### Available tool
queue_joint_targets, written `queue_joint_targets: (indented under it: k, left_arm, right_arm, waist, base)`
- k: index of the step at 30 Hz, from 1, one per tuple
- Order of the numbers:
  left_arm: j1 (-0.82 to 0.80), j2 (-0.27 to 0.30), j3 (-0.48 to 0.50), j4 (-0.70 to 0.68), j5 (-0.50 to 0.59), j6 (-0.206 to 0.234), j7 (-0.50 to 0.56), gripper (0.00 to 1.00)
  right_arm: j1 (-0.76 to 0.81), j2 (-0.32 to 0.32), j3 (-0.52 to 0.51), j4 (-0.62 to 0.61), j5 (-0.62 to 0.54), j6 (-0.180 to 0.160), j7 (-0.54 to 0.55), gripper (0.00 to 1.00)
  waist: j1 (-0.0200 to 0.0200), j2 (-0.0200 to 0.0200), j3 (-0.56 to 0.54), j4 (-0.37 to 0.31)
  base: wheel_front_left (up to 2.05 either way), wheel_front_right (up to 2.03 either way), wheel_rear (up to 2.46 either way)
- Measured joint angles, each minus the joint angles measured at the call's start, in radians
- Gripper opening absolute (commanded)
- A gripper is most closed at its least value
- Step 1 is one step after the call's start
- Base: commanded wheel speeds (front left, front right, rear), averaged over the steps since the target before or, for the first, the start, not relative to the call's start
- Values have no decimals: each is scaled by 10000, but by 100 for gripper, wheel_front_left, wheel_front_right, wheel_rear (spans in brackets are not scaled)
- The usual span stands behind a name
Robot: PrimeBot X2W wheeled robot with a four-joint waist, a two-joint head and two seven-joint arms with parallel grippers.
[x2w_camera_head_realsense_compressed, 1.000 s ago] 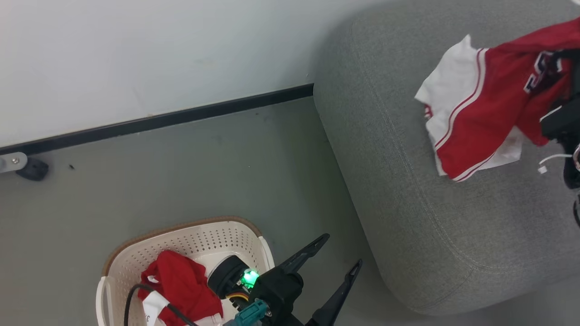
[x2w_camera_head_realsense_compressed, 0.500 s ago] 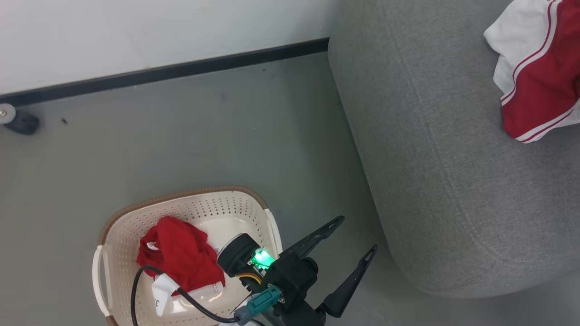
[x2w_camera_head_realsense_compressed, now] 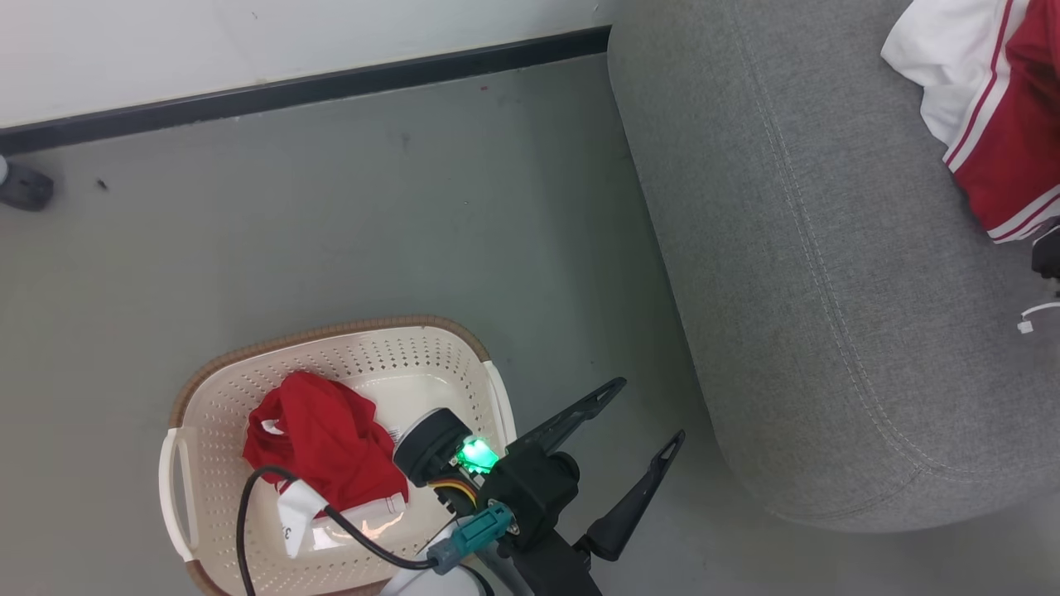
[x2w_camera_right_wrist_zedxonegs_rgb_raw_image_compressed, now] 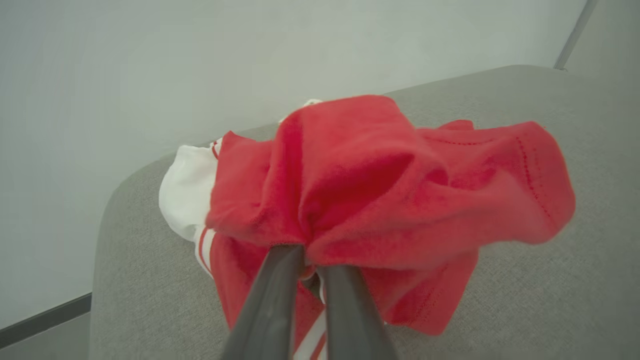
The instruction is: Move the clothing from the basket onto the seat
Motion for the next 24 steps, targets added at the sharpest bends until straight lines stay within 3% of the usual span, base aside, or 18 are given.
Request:
queue_joint_targets:
  k: [4,5,6,7,8,15,24]
  left_arm:
    - [-107,-29,-4,90,0,-42,-13,100]
    - [-121,-29,-10,153,0,-88,-50,100]
    - [-140,-35,-19,228,0,-88,-90,100]
    - [-223,-42,-33,357,-2,-88,-102,100]
    - [-235,-52,-33,372,-2,-88,-132,100]
    - [-235,-219,-107,732,-35,-174,-311,100]
    - [-192,-330,8,1133,-207,-144,-669,100]
  right_arm:
    - [49,190,-8,186,69,86,-2,0]
    - [56,236,-8,249,69,88,0,8]
    - [65,267,-10,318,69,88,0,44]
    - [140,282,-8,385,65,90,0,94]
    - [167,286,-8,420,61,102,0,100]
    - [433,418,10,456,-128,249,0,100]
    - [1637,1095,144,522,-399,353,0,100]
  waist:
    - [0,1,-16,-14]
    - [0,1,-30,-14]
    - [1,1,-56,-9]
    - [0,1,-124,6]
    - [0,0,-160,18]
    - [0,-1,-478,157]
    - [-1,-1,-1194,440]
  base:
    - [0,0,0]
    - [0,0,0]
    - [0,0,0]
    - [0,0,0]
    - [0,0,0]
    - [0,0,0]
    - [0,0,0]
